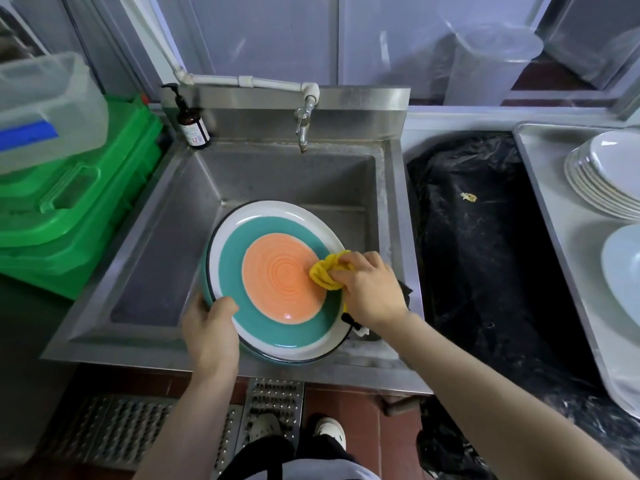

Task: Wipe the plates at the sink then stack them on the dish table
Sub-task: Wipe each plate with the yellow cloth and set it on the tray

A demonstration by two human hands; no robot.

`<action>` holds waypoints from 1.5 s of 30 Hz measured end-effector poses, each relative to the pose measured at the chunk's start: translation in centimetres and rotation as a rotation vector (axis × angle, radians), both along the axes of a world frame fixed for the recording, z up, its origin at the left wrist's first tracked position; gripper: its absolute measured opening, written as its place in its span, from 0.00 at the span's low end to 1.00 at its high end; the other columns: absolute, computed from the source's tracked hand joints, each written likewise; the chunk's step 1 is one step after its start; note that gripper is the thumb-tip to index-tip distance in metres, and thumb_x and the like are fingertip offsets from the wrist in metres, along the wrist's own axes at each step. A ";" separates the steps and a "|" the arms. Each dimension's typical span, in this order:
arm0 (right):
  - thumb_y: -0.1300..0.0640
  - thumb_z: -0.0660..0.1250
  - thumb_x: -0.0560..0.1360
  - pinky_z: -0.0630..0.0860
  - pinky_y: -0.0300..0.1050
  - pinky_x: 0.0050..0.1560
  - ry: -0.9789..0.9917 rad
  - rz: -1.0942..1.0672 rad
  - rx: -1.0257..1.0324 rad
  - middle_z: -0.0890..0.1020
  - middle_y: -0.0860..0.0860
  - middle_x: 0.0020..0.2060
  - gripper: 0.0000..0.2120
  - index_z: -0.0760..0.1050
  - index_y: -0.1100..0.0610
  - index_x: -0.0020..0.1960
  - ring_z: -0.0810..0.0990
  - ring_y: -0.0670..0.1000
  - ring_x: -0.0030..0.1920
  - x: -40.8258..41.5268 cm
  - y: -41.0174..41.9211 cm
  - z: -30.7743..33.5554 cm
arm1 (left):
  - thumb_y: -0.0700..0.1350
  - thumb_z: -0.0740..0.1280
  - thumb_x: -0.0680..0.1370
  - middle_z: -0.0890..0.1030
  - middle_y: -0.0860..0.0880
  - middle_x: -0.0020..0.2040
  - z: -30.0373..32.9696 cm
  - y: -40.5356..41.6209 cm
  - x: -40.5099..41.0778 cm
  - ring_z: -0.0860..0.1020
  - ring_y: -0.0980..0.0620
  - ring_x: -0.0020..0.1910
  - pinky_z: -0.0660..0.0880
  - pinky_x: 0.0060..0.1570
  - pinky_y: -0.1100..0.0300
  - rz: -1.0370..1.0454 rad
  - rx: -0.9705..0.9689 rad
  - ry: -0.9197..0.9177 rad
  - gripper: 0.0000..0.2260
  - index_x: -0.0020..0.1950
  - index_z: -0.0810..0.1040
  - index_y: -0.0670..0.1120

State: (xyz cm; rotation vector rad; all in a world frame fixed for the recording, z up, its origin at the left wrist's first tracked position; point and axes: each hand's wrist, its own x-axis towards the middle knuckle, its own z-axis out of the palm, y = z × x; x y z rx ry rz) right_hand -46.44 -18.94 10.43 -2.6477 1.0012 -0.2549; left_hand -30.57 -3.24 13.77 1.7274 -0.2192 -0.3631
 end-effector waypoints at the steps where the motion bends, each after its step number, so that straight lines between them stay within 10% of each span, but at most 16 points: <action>1: 0.60 0.63 0.75 0.72 0.55 0.54 -0.044 0.030 0.003 0.75 0.50 0.64 0.19 0.78 0.44 0.62 0.70 0.61 0.56 0.0 0.8 0.3 | 0.43 0.62 0.62 0.77 0.53 0.33 0.0 0.0 0.0 0.74 0.53 0.33 0.68 0.34 0.60 0.009 -0.010 0.007 0.04 0.35 0.74 0.47; 10: 0.64 0.66 0.68 0.75 0.53 0.51 -0.279 0.459 0.099 0.78 0.51 0.61 0.21 0.81 0.48 0.57 0.75 0.62 0.53 1.6 6.0 2.1 | 0.46 0.63 0.63 0.72 0.49 0.30 0.2 -0.4 -0.5 0.70 0.61 0.25 0.67 0.28 0.62 0.008 0.055 -0.026 0.04 0.33 0.71 0.46; 18: 0.56 0.58 0.80 0.68 0.48 0.62 -0.034 -0.125 0.203 0.70 0.51 0.67 0.15 0.76 0.47 0.65 0.68 0.60 0.60 0.9 -1.4 -1.1 | 0.47 0.63 0.63 0.78 0.46 0.35 0.1 0.0 -0.8 0.73 0.49 0.34 0.69 0.36 0.56 -0.094 0.100 -0.026 0.09 0.40 0.76 0.44; 26: 0.63 0.61 0.67 0.75 0.55 0.51 -0.266 0.448 0.174 0.75 0.51 0.62 0.22 0.80 0.47 0.57 0.73 0.61 0.53 2.6 6.8 3.2 | 0.54 0.66 0.67 0.83 0.50 0.40 -0.1 -1.0 -0.4 0.80 0.47 0.41 0.76 0.47 0.49 -0.093 0.095 -0.017 0.07 0.40 0.78 0.53; 35: 0.59 0.59 0.78 0.63 0.46 0.65 -0.108 -0.132 0.249 0.68 0.54 0.68 0.19 0.72 0.50 0.68 0.68 0.62 0.64 3.8 -1.0 -0.8 | 0.54 0.67 0.67 0.83 0.50 0.42 0.4 -0.8 -0.6 0.81 0.46 0.44 0.77 0.50 0.43 -0.185 0.148 -0.042 0.06 0.41 0.78 0.54; 45: 0.62 0.59 0.70 0.75 0.57 0.52 -0.265 0.427 0.124 0.76 0.53 0.62 0.21 0.81 0.48 0.57 0.75 0.62 0.54 2.5 6.9 2.1 | 0.58 0.64 0.68 0.81 0.51 0.36 0.6 -1.1 0.8 0.80 0.50 0.40 0.72 0.40 0.54 -0.097 0.178 -0.109 0.10 0.37 0.77 0.52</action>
